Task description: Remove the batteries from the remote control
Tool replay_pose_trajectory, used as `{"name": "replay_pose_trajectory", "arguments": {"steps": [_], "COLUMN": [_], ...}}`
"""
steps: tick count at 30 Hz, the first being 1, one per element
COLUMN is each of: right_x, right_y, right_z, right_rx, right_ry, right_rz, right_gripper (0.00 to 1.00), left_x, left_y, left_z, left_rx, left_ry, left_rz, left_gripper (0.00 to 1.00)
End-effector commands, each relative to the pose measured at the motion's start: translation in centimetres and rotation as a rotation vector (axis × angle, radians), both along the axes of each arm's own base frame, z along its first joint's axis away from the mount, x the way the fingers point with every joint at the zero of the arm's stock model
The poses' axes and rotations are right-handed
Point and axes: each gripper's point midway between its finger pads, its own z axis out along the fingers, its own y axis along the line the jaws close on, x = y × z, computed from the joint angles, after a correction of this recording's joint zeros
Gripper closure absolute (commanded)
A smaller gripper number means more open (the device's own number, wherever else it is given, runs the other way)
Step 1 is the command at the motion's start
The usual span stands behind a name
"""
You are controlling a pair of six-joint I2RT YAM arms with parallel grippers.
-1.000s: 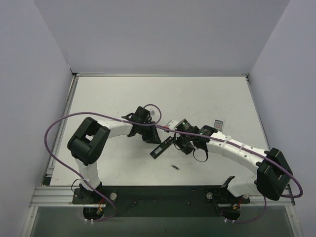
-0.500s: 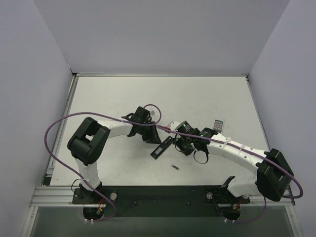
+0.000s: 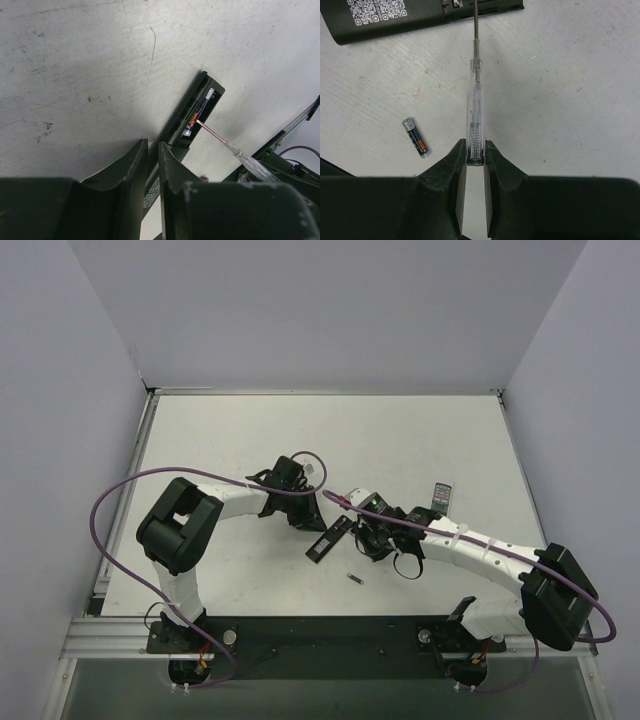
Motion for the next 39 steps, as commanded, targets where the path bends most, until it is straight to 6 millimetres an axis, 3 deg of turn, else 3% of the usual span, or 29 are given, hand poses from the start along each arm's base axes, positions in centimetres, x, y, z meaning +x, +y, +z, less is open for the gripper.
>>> {"name": "replay_pose_trajectory", "arguments": {"steps": [1,18,34,39], "right_x": [0.5,-0.7,-0.9,-0.9], "right_y": [-0.1,1.2,1.4,1.4], "right_z": [0.8,-1.3,-1.5,-1.6], "right_rx": [0.03,0.101,0.178,0.174], "right_ry": [-0.061,-0.015,-0.034,-0.031], "right_rz": [-0.087,-0.163,-0.202,-0.202], "right_gripper": [1.0,1.0,1.0,1.0], "left_x": [-1.1,-1.2,-1.3,-0.1], "left_y": [0.3,0.4,0.5,0.4], "left_z": [-0.4,-0.8,-1.1,0.2], "left_rx": [0.014,0.022,0.027,0.01], "left_ry": [0.012,0.018,0.025,-0.001], "left_rz": [-0.024,-0.015,-0.015,-0.006], "left_gripper": [0.75,0.75,0.75,0.75]}}
